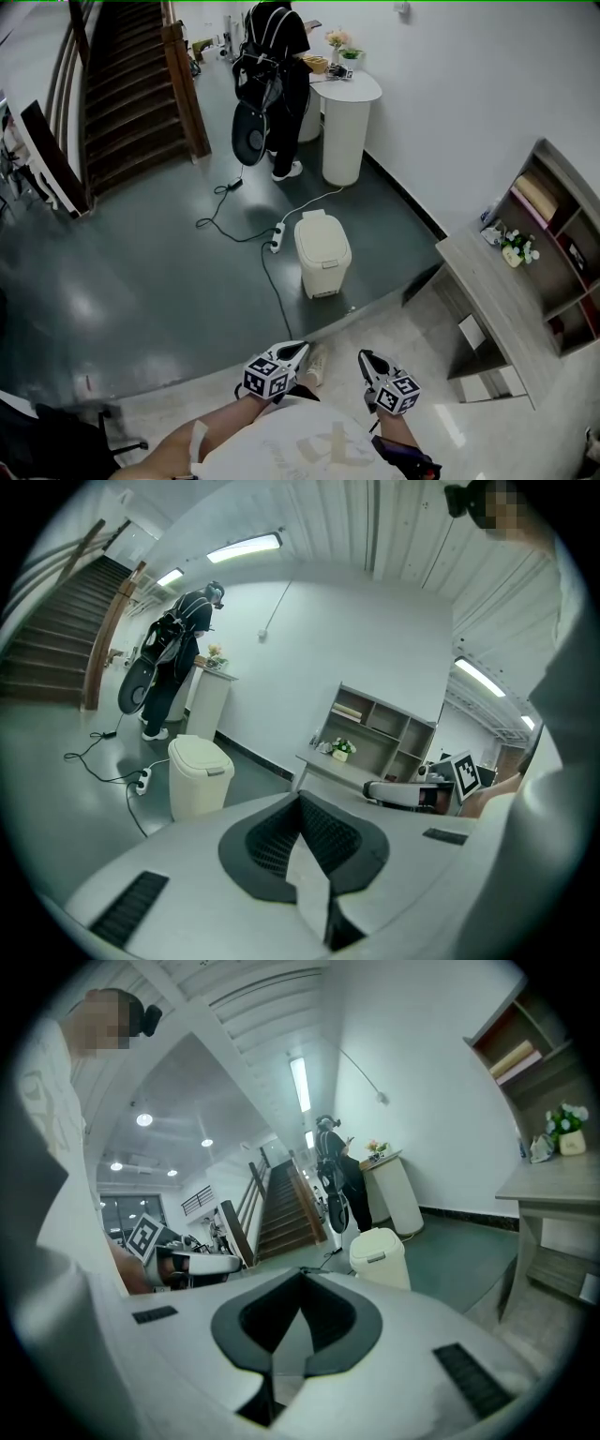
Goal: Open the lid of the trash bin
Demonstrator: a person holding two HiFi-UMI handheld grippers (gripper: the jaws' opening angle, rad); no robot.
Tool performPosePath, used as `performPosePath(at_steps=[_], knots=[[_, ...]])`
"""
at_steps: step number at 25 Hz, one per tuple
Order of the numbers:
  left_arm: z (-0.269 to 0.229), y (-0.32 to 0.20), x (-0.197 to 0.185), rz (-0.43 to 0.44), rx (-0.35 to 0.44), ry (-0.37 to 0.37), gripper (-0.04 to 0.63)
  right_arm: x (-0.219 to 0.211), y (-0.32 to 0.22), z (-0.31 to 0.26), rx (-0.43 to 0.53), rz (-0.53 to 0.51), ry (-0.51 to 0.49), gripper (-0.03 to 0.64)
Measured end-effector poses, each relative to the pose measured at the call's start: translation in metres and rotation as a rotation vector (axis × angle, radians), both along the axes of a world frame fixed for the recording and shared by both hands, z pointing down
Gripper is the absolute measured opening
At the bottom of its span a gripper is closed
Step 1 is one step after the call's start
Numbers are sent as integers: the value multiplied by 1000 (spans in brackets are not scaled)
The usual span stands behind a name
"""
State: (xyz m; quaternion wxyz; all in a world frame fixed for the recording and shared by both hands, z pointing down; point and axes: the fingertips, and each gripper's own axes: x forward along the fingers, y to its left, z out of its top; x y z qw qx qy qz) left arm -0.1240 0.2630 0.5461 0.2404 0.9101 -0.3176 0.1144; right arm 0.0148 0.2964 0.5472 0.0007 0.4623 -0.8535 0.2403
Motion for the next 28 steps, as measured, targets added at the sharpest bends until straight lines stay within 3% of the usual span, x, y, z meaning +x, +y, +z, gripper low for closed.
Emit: performPosePath(at_steps=[16,28], knots=[[10,-46,13,12,-13,2,14,14,-47,9,-21,18,6,5],[15,-119,44,15,-36,18,14,42,-114,16,-53,27,20,5]])
